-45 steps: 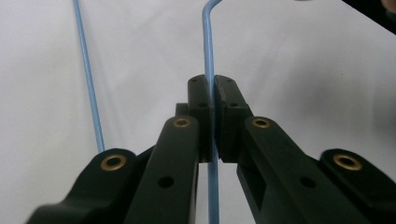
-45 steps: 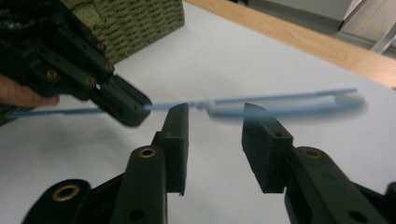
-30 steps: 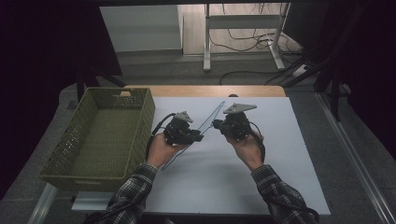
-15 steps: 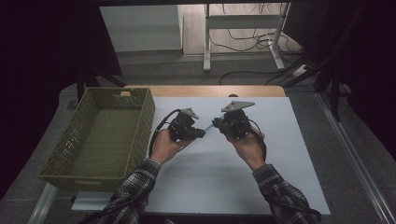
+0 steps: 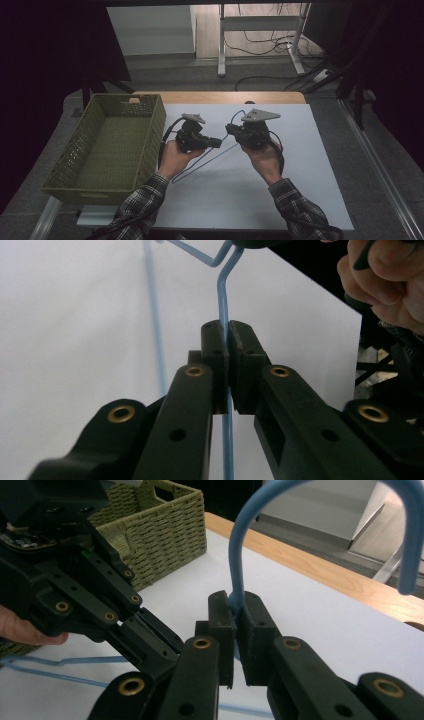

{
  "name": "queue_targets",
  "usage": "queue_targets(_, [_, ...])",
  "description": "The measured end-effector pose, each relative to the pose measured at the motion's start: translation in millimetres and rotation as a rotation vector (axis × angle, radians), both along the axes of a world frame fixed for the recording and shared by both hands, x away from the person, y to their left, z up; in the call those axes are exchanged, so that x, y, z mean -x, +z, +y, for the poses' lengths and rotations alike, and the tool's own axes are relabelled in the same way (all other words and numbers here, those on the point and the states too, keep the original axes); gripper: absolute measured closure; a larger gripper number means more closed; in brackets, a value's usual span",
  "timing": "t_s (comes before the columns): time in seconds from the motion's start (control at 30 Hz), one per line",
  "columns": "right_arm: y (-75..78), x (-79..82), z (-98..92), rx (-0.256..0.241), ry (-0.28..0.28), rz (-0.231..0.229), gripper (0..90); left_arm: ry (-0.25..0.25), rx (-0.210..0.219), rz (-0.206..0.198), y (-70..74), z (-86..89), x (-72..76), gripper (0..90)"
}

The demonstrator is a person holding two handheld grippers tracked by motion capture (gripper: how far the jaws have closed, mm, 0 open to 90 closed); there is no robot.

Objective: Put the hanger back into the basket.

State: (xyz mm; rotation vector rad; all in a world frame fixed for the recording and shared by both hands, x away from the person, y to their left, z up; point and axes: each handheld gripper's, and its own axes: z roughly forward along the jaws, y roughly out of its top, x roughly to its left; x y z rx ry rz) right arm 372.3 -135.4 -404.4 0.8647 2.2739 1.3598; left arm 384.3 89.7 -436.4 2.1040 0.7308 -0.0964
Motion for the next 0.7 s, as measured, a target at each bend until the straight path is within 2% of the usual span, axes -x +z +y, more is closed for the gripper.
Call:
queue_targets(0.03, [0.4,1.2,1.1,0.004,0.002,0.002,85.6,0.001,-0.029,-0.025,1.7,-1.0,2.5,85.2])
queue_targets(0.07, [1.0,2.6,2.4,0.019,-0.005,-0.003,85.6,0.007,-0.053,-0.041,3.6,-2.2,4.7,78.9])
queue_targets(0.13, [2.7,4.2,4.9,0.049,-0.018,-0.002,85.7,-0.004,-0.081,-0.057,7.0,-3.3,7.2,67.8])
queue_targets(0.17, [3.5,4.7,5.8,0.056,-0.022,0.009,85.7,-0.003,-0.092,-0.062,8.6,-4.2,7.9,65.8])
queue_targets(0.27, [5.5,5.3,8.7,0.068,-0.012,0.028,85.7,-0.023,-0.133,-0.057,12.3,-9.5,6.5,65.8])
queue_targets(0.33, [5.9,6.4,12.4,0.084,0.004,0.041,85.7,-0.043,-0.152,-0.038,13.4,-13.8,5.2,68.4])
queue_targets(0.37, [5.7,7.1,13.5,0.086,0.01,0.044,85.6,-0.049,-0.182,-0.028,13.9,-16.8,4.2,69.1])
queue_targets(0.47, [5.1,10.0,16.8,0.089,0.024,0.046,85.6,-0.065,-0.218,0.016,12.5,-22.2,3.3,82.7])
queue_targets(0.57, [4.8,11.7,17.8,0.102,0.033,0.038,85.4,-0.041,-0.217,0.035,12.4,-21.1,3.7,86.5])
queue_targets(0.63, [5.6,12.1,16.6,0.096,0.044,0.043,84.5,-0.048,-0.176,0.071,12.4,-16.8,2.7,86.8])
queue_targets(0.7, [7.6,12.8,14.5,0.079,0.052,0.047,83.7,-0.041,-0.148,0.084,14.1,-13.9,3.6,86.9])
